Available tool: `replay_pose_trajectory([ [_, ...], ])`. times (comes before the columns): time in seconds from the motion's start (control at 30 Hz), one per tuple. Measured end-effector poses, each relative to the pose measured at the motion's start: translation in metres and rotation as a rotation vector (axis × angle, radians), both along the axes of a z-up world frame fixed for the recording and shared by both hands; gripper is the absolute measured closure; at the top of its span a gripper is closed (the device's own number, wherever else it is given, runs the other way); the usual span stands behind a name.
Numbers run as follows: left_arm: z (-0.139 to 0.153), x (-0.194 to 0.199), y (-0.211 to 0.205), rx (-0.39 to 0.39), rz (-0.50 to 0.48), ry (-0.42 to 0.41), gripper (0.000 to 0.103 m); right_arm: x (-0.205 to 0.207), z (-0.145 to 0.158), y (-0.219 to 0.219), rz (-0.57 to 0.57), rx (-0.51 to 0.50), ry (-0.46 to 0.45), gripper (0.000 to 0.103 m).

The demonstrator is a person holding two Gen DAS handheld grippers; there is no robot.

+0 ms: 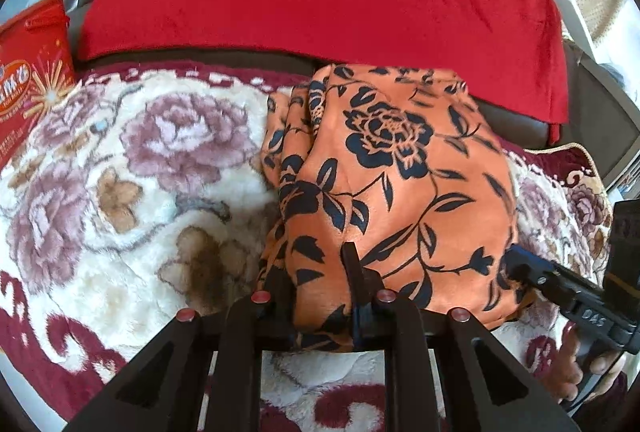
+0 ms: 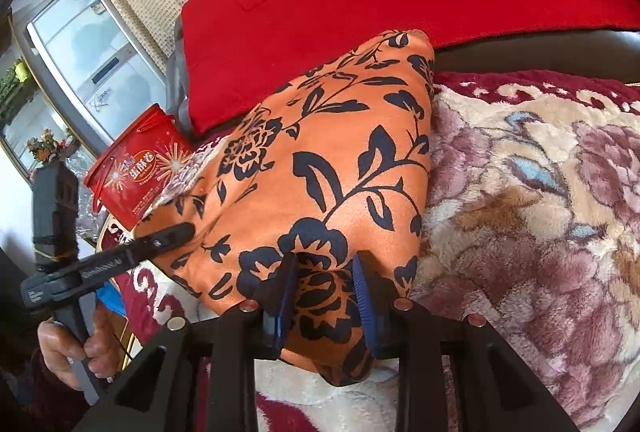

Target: Fold small clothes

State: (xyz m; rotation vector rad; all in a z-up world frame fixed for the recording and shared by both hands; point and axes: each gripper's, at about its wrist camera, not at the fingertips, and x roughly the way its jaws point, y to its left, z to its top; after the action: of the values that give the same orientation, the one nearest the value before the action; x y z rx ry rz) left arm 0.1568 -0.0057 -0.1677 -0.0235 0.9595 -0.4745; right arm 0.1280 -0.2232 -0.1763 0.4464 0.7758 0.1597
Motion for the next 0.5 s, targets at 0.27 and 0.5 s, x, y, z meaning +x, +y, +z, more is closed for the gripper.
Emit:
replay_pose_trajectory([
  [0.27,-0.008,0.001,-0.004,0.023,0.001,0.005,0.079,0.0,0.0,0.005,-0.003,-0.005,-0.004,0.072],
  [0.5,0.024,0.01,0.015,-0.043,-0.033,-0.013,0.054,0.002,0.002,0.002,0.003,0.013,0.017,0.072],
])
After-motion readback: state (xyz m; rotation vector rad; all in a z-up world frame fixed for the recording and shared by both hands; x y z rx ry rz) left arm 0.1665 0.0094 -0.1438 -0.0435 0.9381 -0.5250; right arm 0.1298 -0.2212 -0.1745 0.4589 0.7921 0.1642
